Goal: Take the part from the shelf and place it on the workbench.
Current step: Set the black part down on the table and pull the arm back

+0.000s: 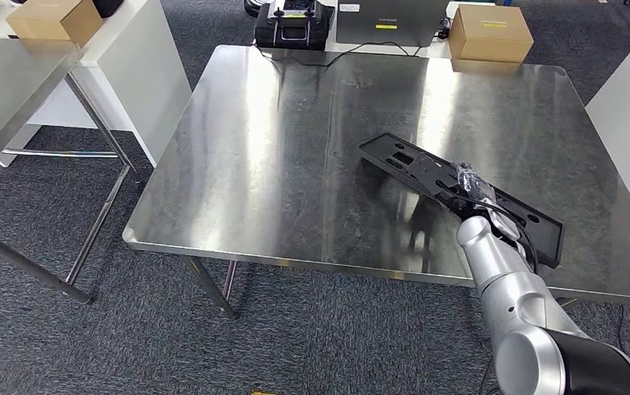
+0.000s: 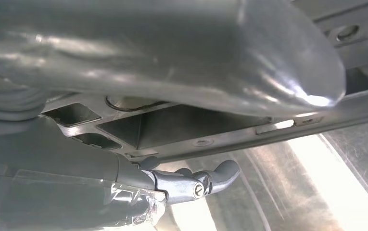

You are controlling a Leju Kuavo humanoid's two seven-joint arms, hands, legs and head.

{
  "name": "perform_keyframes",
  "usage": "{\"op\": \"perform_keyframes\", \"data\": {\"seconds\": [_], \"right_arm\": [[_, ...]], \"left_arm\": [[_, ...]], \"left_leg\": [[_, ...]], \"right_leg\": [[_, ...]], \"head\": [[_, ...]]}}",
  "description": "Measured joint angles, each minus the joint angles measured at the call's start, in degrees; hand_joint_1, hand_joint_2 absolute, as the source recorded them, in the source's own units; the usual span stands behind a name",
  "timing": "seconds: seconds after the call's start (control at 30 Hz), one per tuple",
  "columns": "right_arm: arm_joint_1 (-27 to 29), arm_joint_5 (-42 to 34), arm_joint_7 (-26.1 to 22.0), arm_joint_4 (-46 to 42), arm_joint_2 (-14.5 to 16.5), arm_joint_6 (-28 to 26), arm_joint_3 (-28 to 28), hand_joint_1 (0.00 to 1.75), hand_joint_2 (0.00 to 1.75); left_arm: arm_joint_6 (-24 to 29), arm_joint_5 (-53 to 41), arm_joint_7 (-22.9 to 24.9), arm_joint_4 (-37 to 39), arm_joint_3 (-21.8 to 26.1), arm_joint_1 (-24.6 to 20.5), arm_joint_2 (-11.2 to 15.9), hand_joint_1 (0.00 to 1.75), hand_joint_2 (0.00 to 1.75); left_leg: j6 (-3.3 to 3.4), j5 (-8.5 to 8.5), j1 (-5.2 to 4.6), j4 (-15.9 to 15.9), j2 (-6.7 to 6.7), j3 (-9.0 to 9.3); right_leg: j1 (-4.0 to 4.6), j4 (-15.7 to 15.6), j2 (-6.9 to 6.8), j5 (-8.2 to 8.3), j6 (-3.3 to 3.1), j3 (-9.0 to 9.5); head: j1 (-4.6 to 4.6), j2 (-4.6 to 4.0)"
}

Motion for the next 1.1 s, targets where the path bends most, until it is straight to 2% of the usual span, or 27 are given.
{"op": "perform_keyframes", "data": {"seconds": [0.1,0.2,0.33,0.57,0.7,0.77,0.83,0.9,0.97,1.0,1.03,1.07,1.1], "right_arm": [[-0.2,0.9,-0.1,0.0,0.1,-0.5,0.0,0.0,0.0],[-0.1,2.2,-1.6,-0.4,0.5,-5.3,0.6,0.0,0.0],[0.0,3.7,-3.4,-2.7,1.3,-15.6,2.4,0.0,0.0],[2.2,4.1,-5.3,-7.7,1.9,-25.7,5.3,0.0,0.0],[4.2,3.0,-6.5,-10.9,1.9,-27.9,6.4,0.0,0.0],[5.3,1.9,-7.1,-12.5,1.8,-28.3,6.8,0.0,0.0],[6.5,0.3,-7.7,-14.6,1.6,-28.7,7.1,0.0,0.0],[7.7,-1.2,-8.1,-16.8,1.2,-29.0,7.6,0.0,0.0],[9.1,-2.2,-8.3,-18.6,0.7,-29.1,8.2,0.0,0.0],[9.9,-2.5,-8.3,-19.4,0.5,-29.0,8.4,0.0,0.0],[10.9,-2.8,-8.3,-20.3,0.3,-29.0,8.6,0.0,0.0],[11.9,-3.0,-8.2,-21.3,0.2,-28.9,8.8,0.0,0.0],[12.8,-3.1,-8.1,-22.3,0.1,-28.8,9.0,0.0,0.0]], "left_arm": [[0.1,0.1,0.0,0.0,0.0,0.0,0.0,0.0,1.75],[0.3,0.5,-0.1,0.0,0.0,0.0,0.0,0.0,1.75],[0.7,1.1,-0.4,0.0,0.1,0.0,-0.2,0.0,0.0],[1.3,1.2,-0.8,0.0,0.1,-0.1,-0.4,0.0,0.0],[1.2,1.0,-0.9,0.0,0.1,-0.1,-0.3,0.0,0.0],[1.0,1.0,-0.8,0.0,0.0,-0.1,-0.2,0.0,0.0],[0.8,1.1,-0.6,0.0,0.0,-0.1,-0.2,0.0,0.0],[0.7,1.3,-0.4,0.0,0.0,-0.1,-0.3,0.0,0.0],[0.6,1.6,-0.3,0.0,0.0,-0.2,-0.3,0.0,0.0],[0.6,1.7,-0.3,0.0,0.1,-0.2,-0.3,0.0,0.0],[0.5,1.9,-0.3,0.0,0.1,-0.1,-0.3,0.0,0.0],[0.4,2.0,-0.3,0.0,0.1,-0.1,-0.3,0.0,0.0],[0.3,2.2,-0.2,0.0,0.1,-0.1,-0.4,0.0,0.0]], "left_leg": [[0.0,0.0,0.0,0.0,0.0,0.0],[0.0,0.0,0.0,0.0,0.0,-0.01],[0.0,0.0,0.0,0.0,0.04,0.02],[0.0,0.0,0.0,0.0,0.02,0.03],[0.02,-0.02,-0.03,0.0,0.02,0.01],[0.47,-0.12,-0.15,0.2,0.01,-0.02],[1.2,0.26,0.04,-0.4,0.12,0.41],[1.75,1.06,0.55,-1.8,0.36,1.27],[2.0,1.39,0.78,-2.4,0.54,1.67],[1.99,1.39,0.81,-2.4,0.58,1.67],[1.92,1.36,0.86,-2.4,0.55,1.66],[1.77,1.29,0.98,-2.3,0.52,1.66],[1.5,1.14,1.17,-2.0,0.49,1.63]], "right_leg": [[0.0,0.0,0.0,0.0,0.0,0.0],[0.0,0.0,0.0,0.0,0.0,0.0],[0.0,0.0,0.01,0.0,0.0,0.0],[0.01,0.0,0.01,0.0,0.0,0.0],[-0.02,0.0,0.0,0.01,0.02,0.02],[-0.43,-0.3,-0.01,0.2,0.32,0.1],[-0.5,-0.6,-0.01,0.34,0.71,0.21],[-0.06,1.9,-0.01,-1.05,0.47,-0.87],[-0.01,8.9,-0.01,-4.1,-0.07,-4.08],[-0.08,12.6,-0.01,-5.44,-0.14,-5.8],[-0.24,14.9,-0.02,-6.09,0.06,-6.87],[-0.43,14.9,-0.04,-5.85,0.49,-6.83],[-0.68,12.4,-0.08,-4.71,1.13,-5.55]], "head": [[0.0,0.0],[0.01,0.0],[-0.01,0.0],[0.0,0.0],[0.01,0.0],[-0.06,0.0],[-0.1,0.0],[-0.02,0.0],[0.03,0.0],[0.04,0.0],[0.04,0.0],[0.05,0.0],[0.08,0.0]]}}
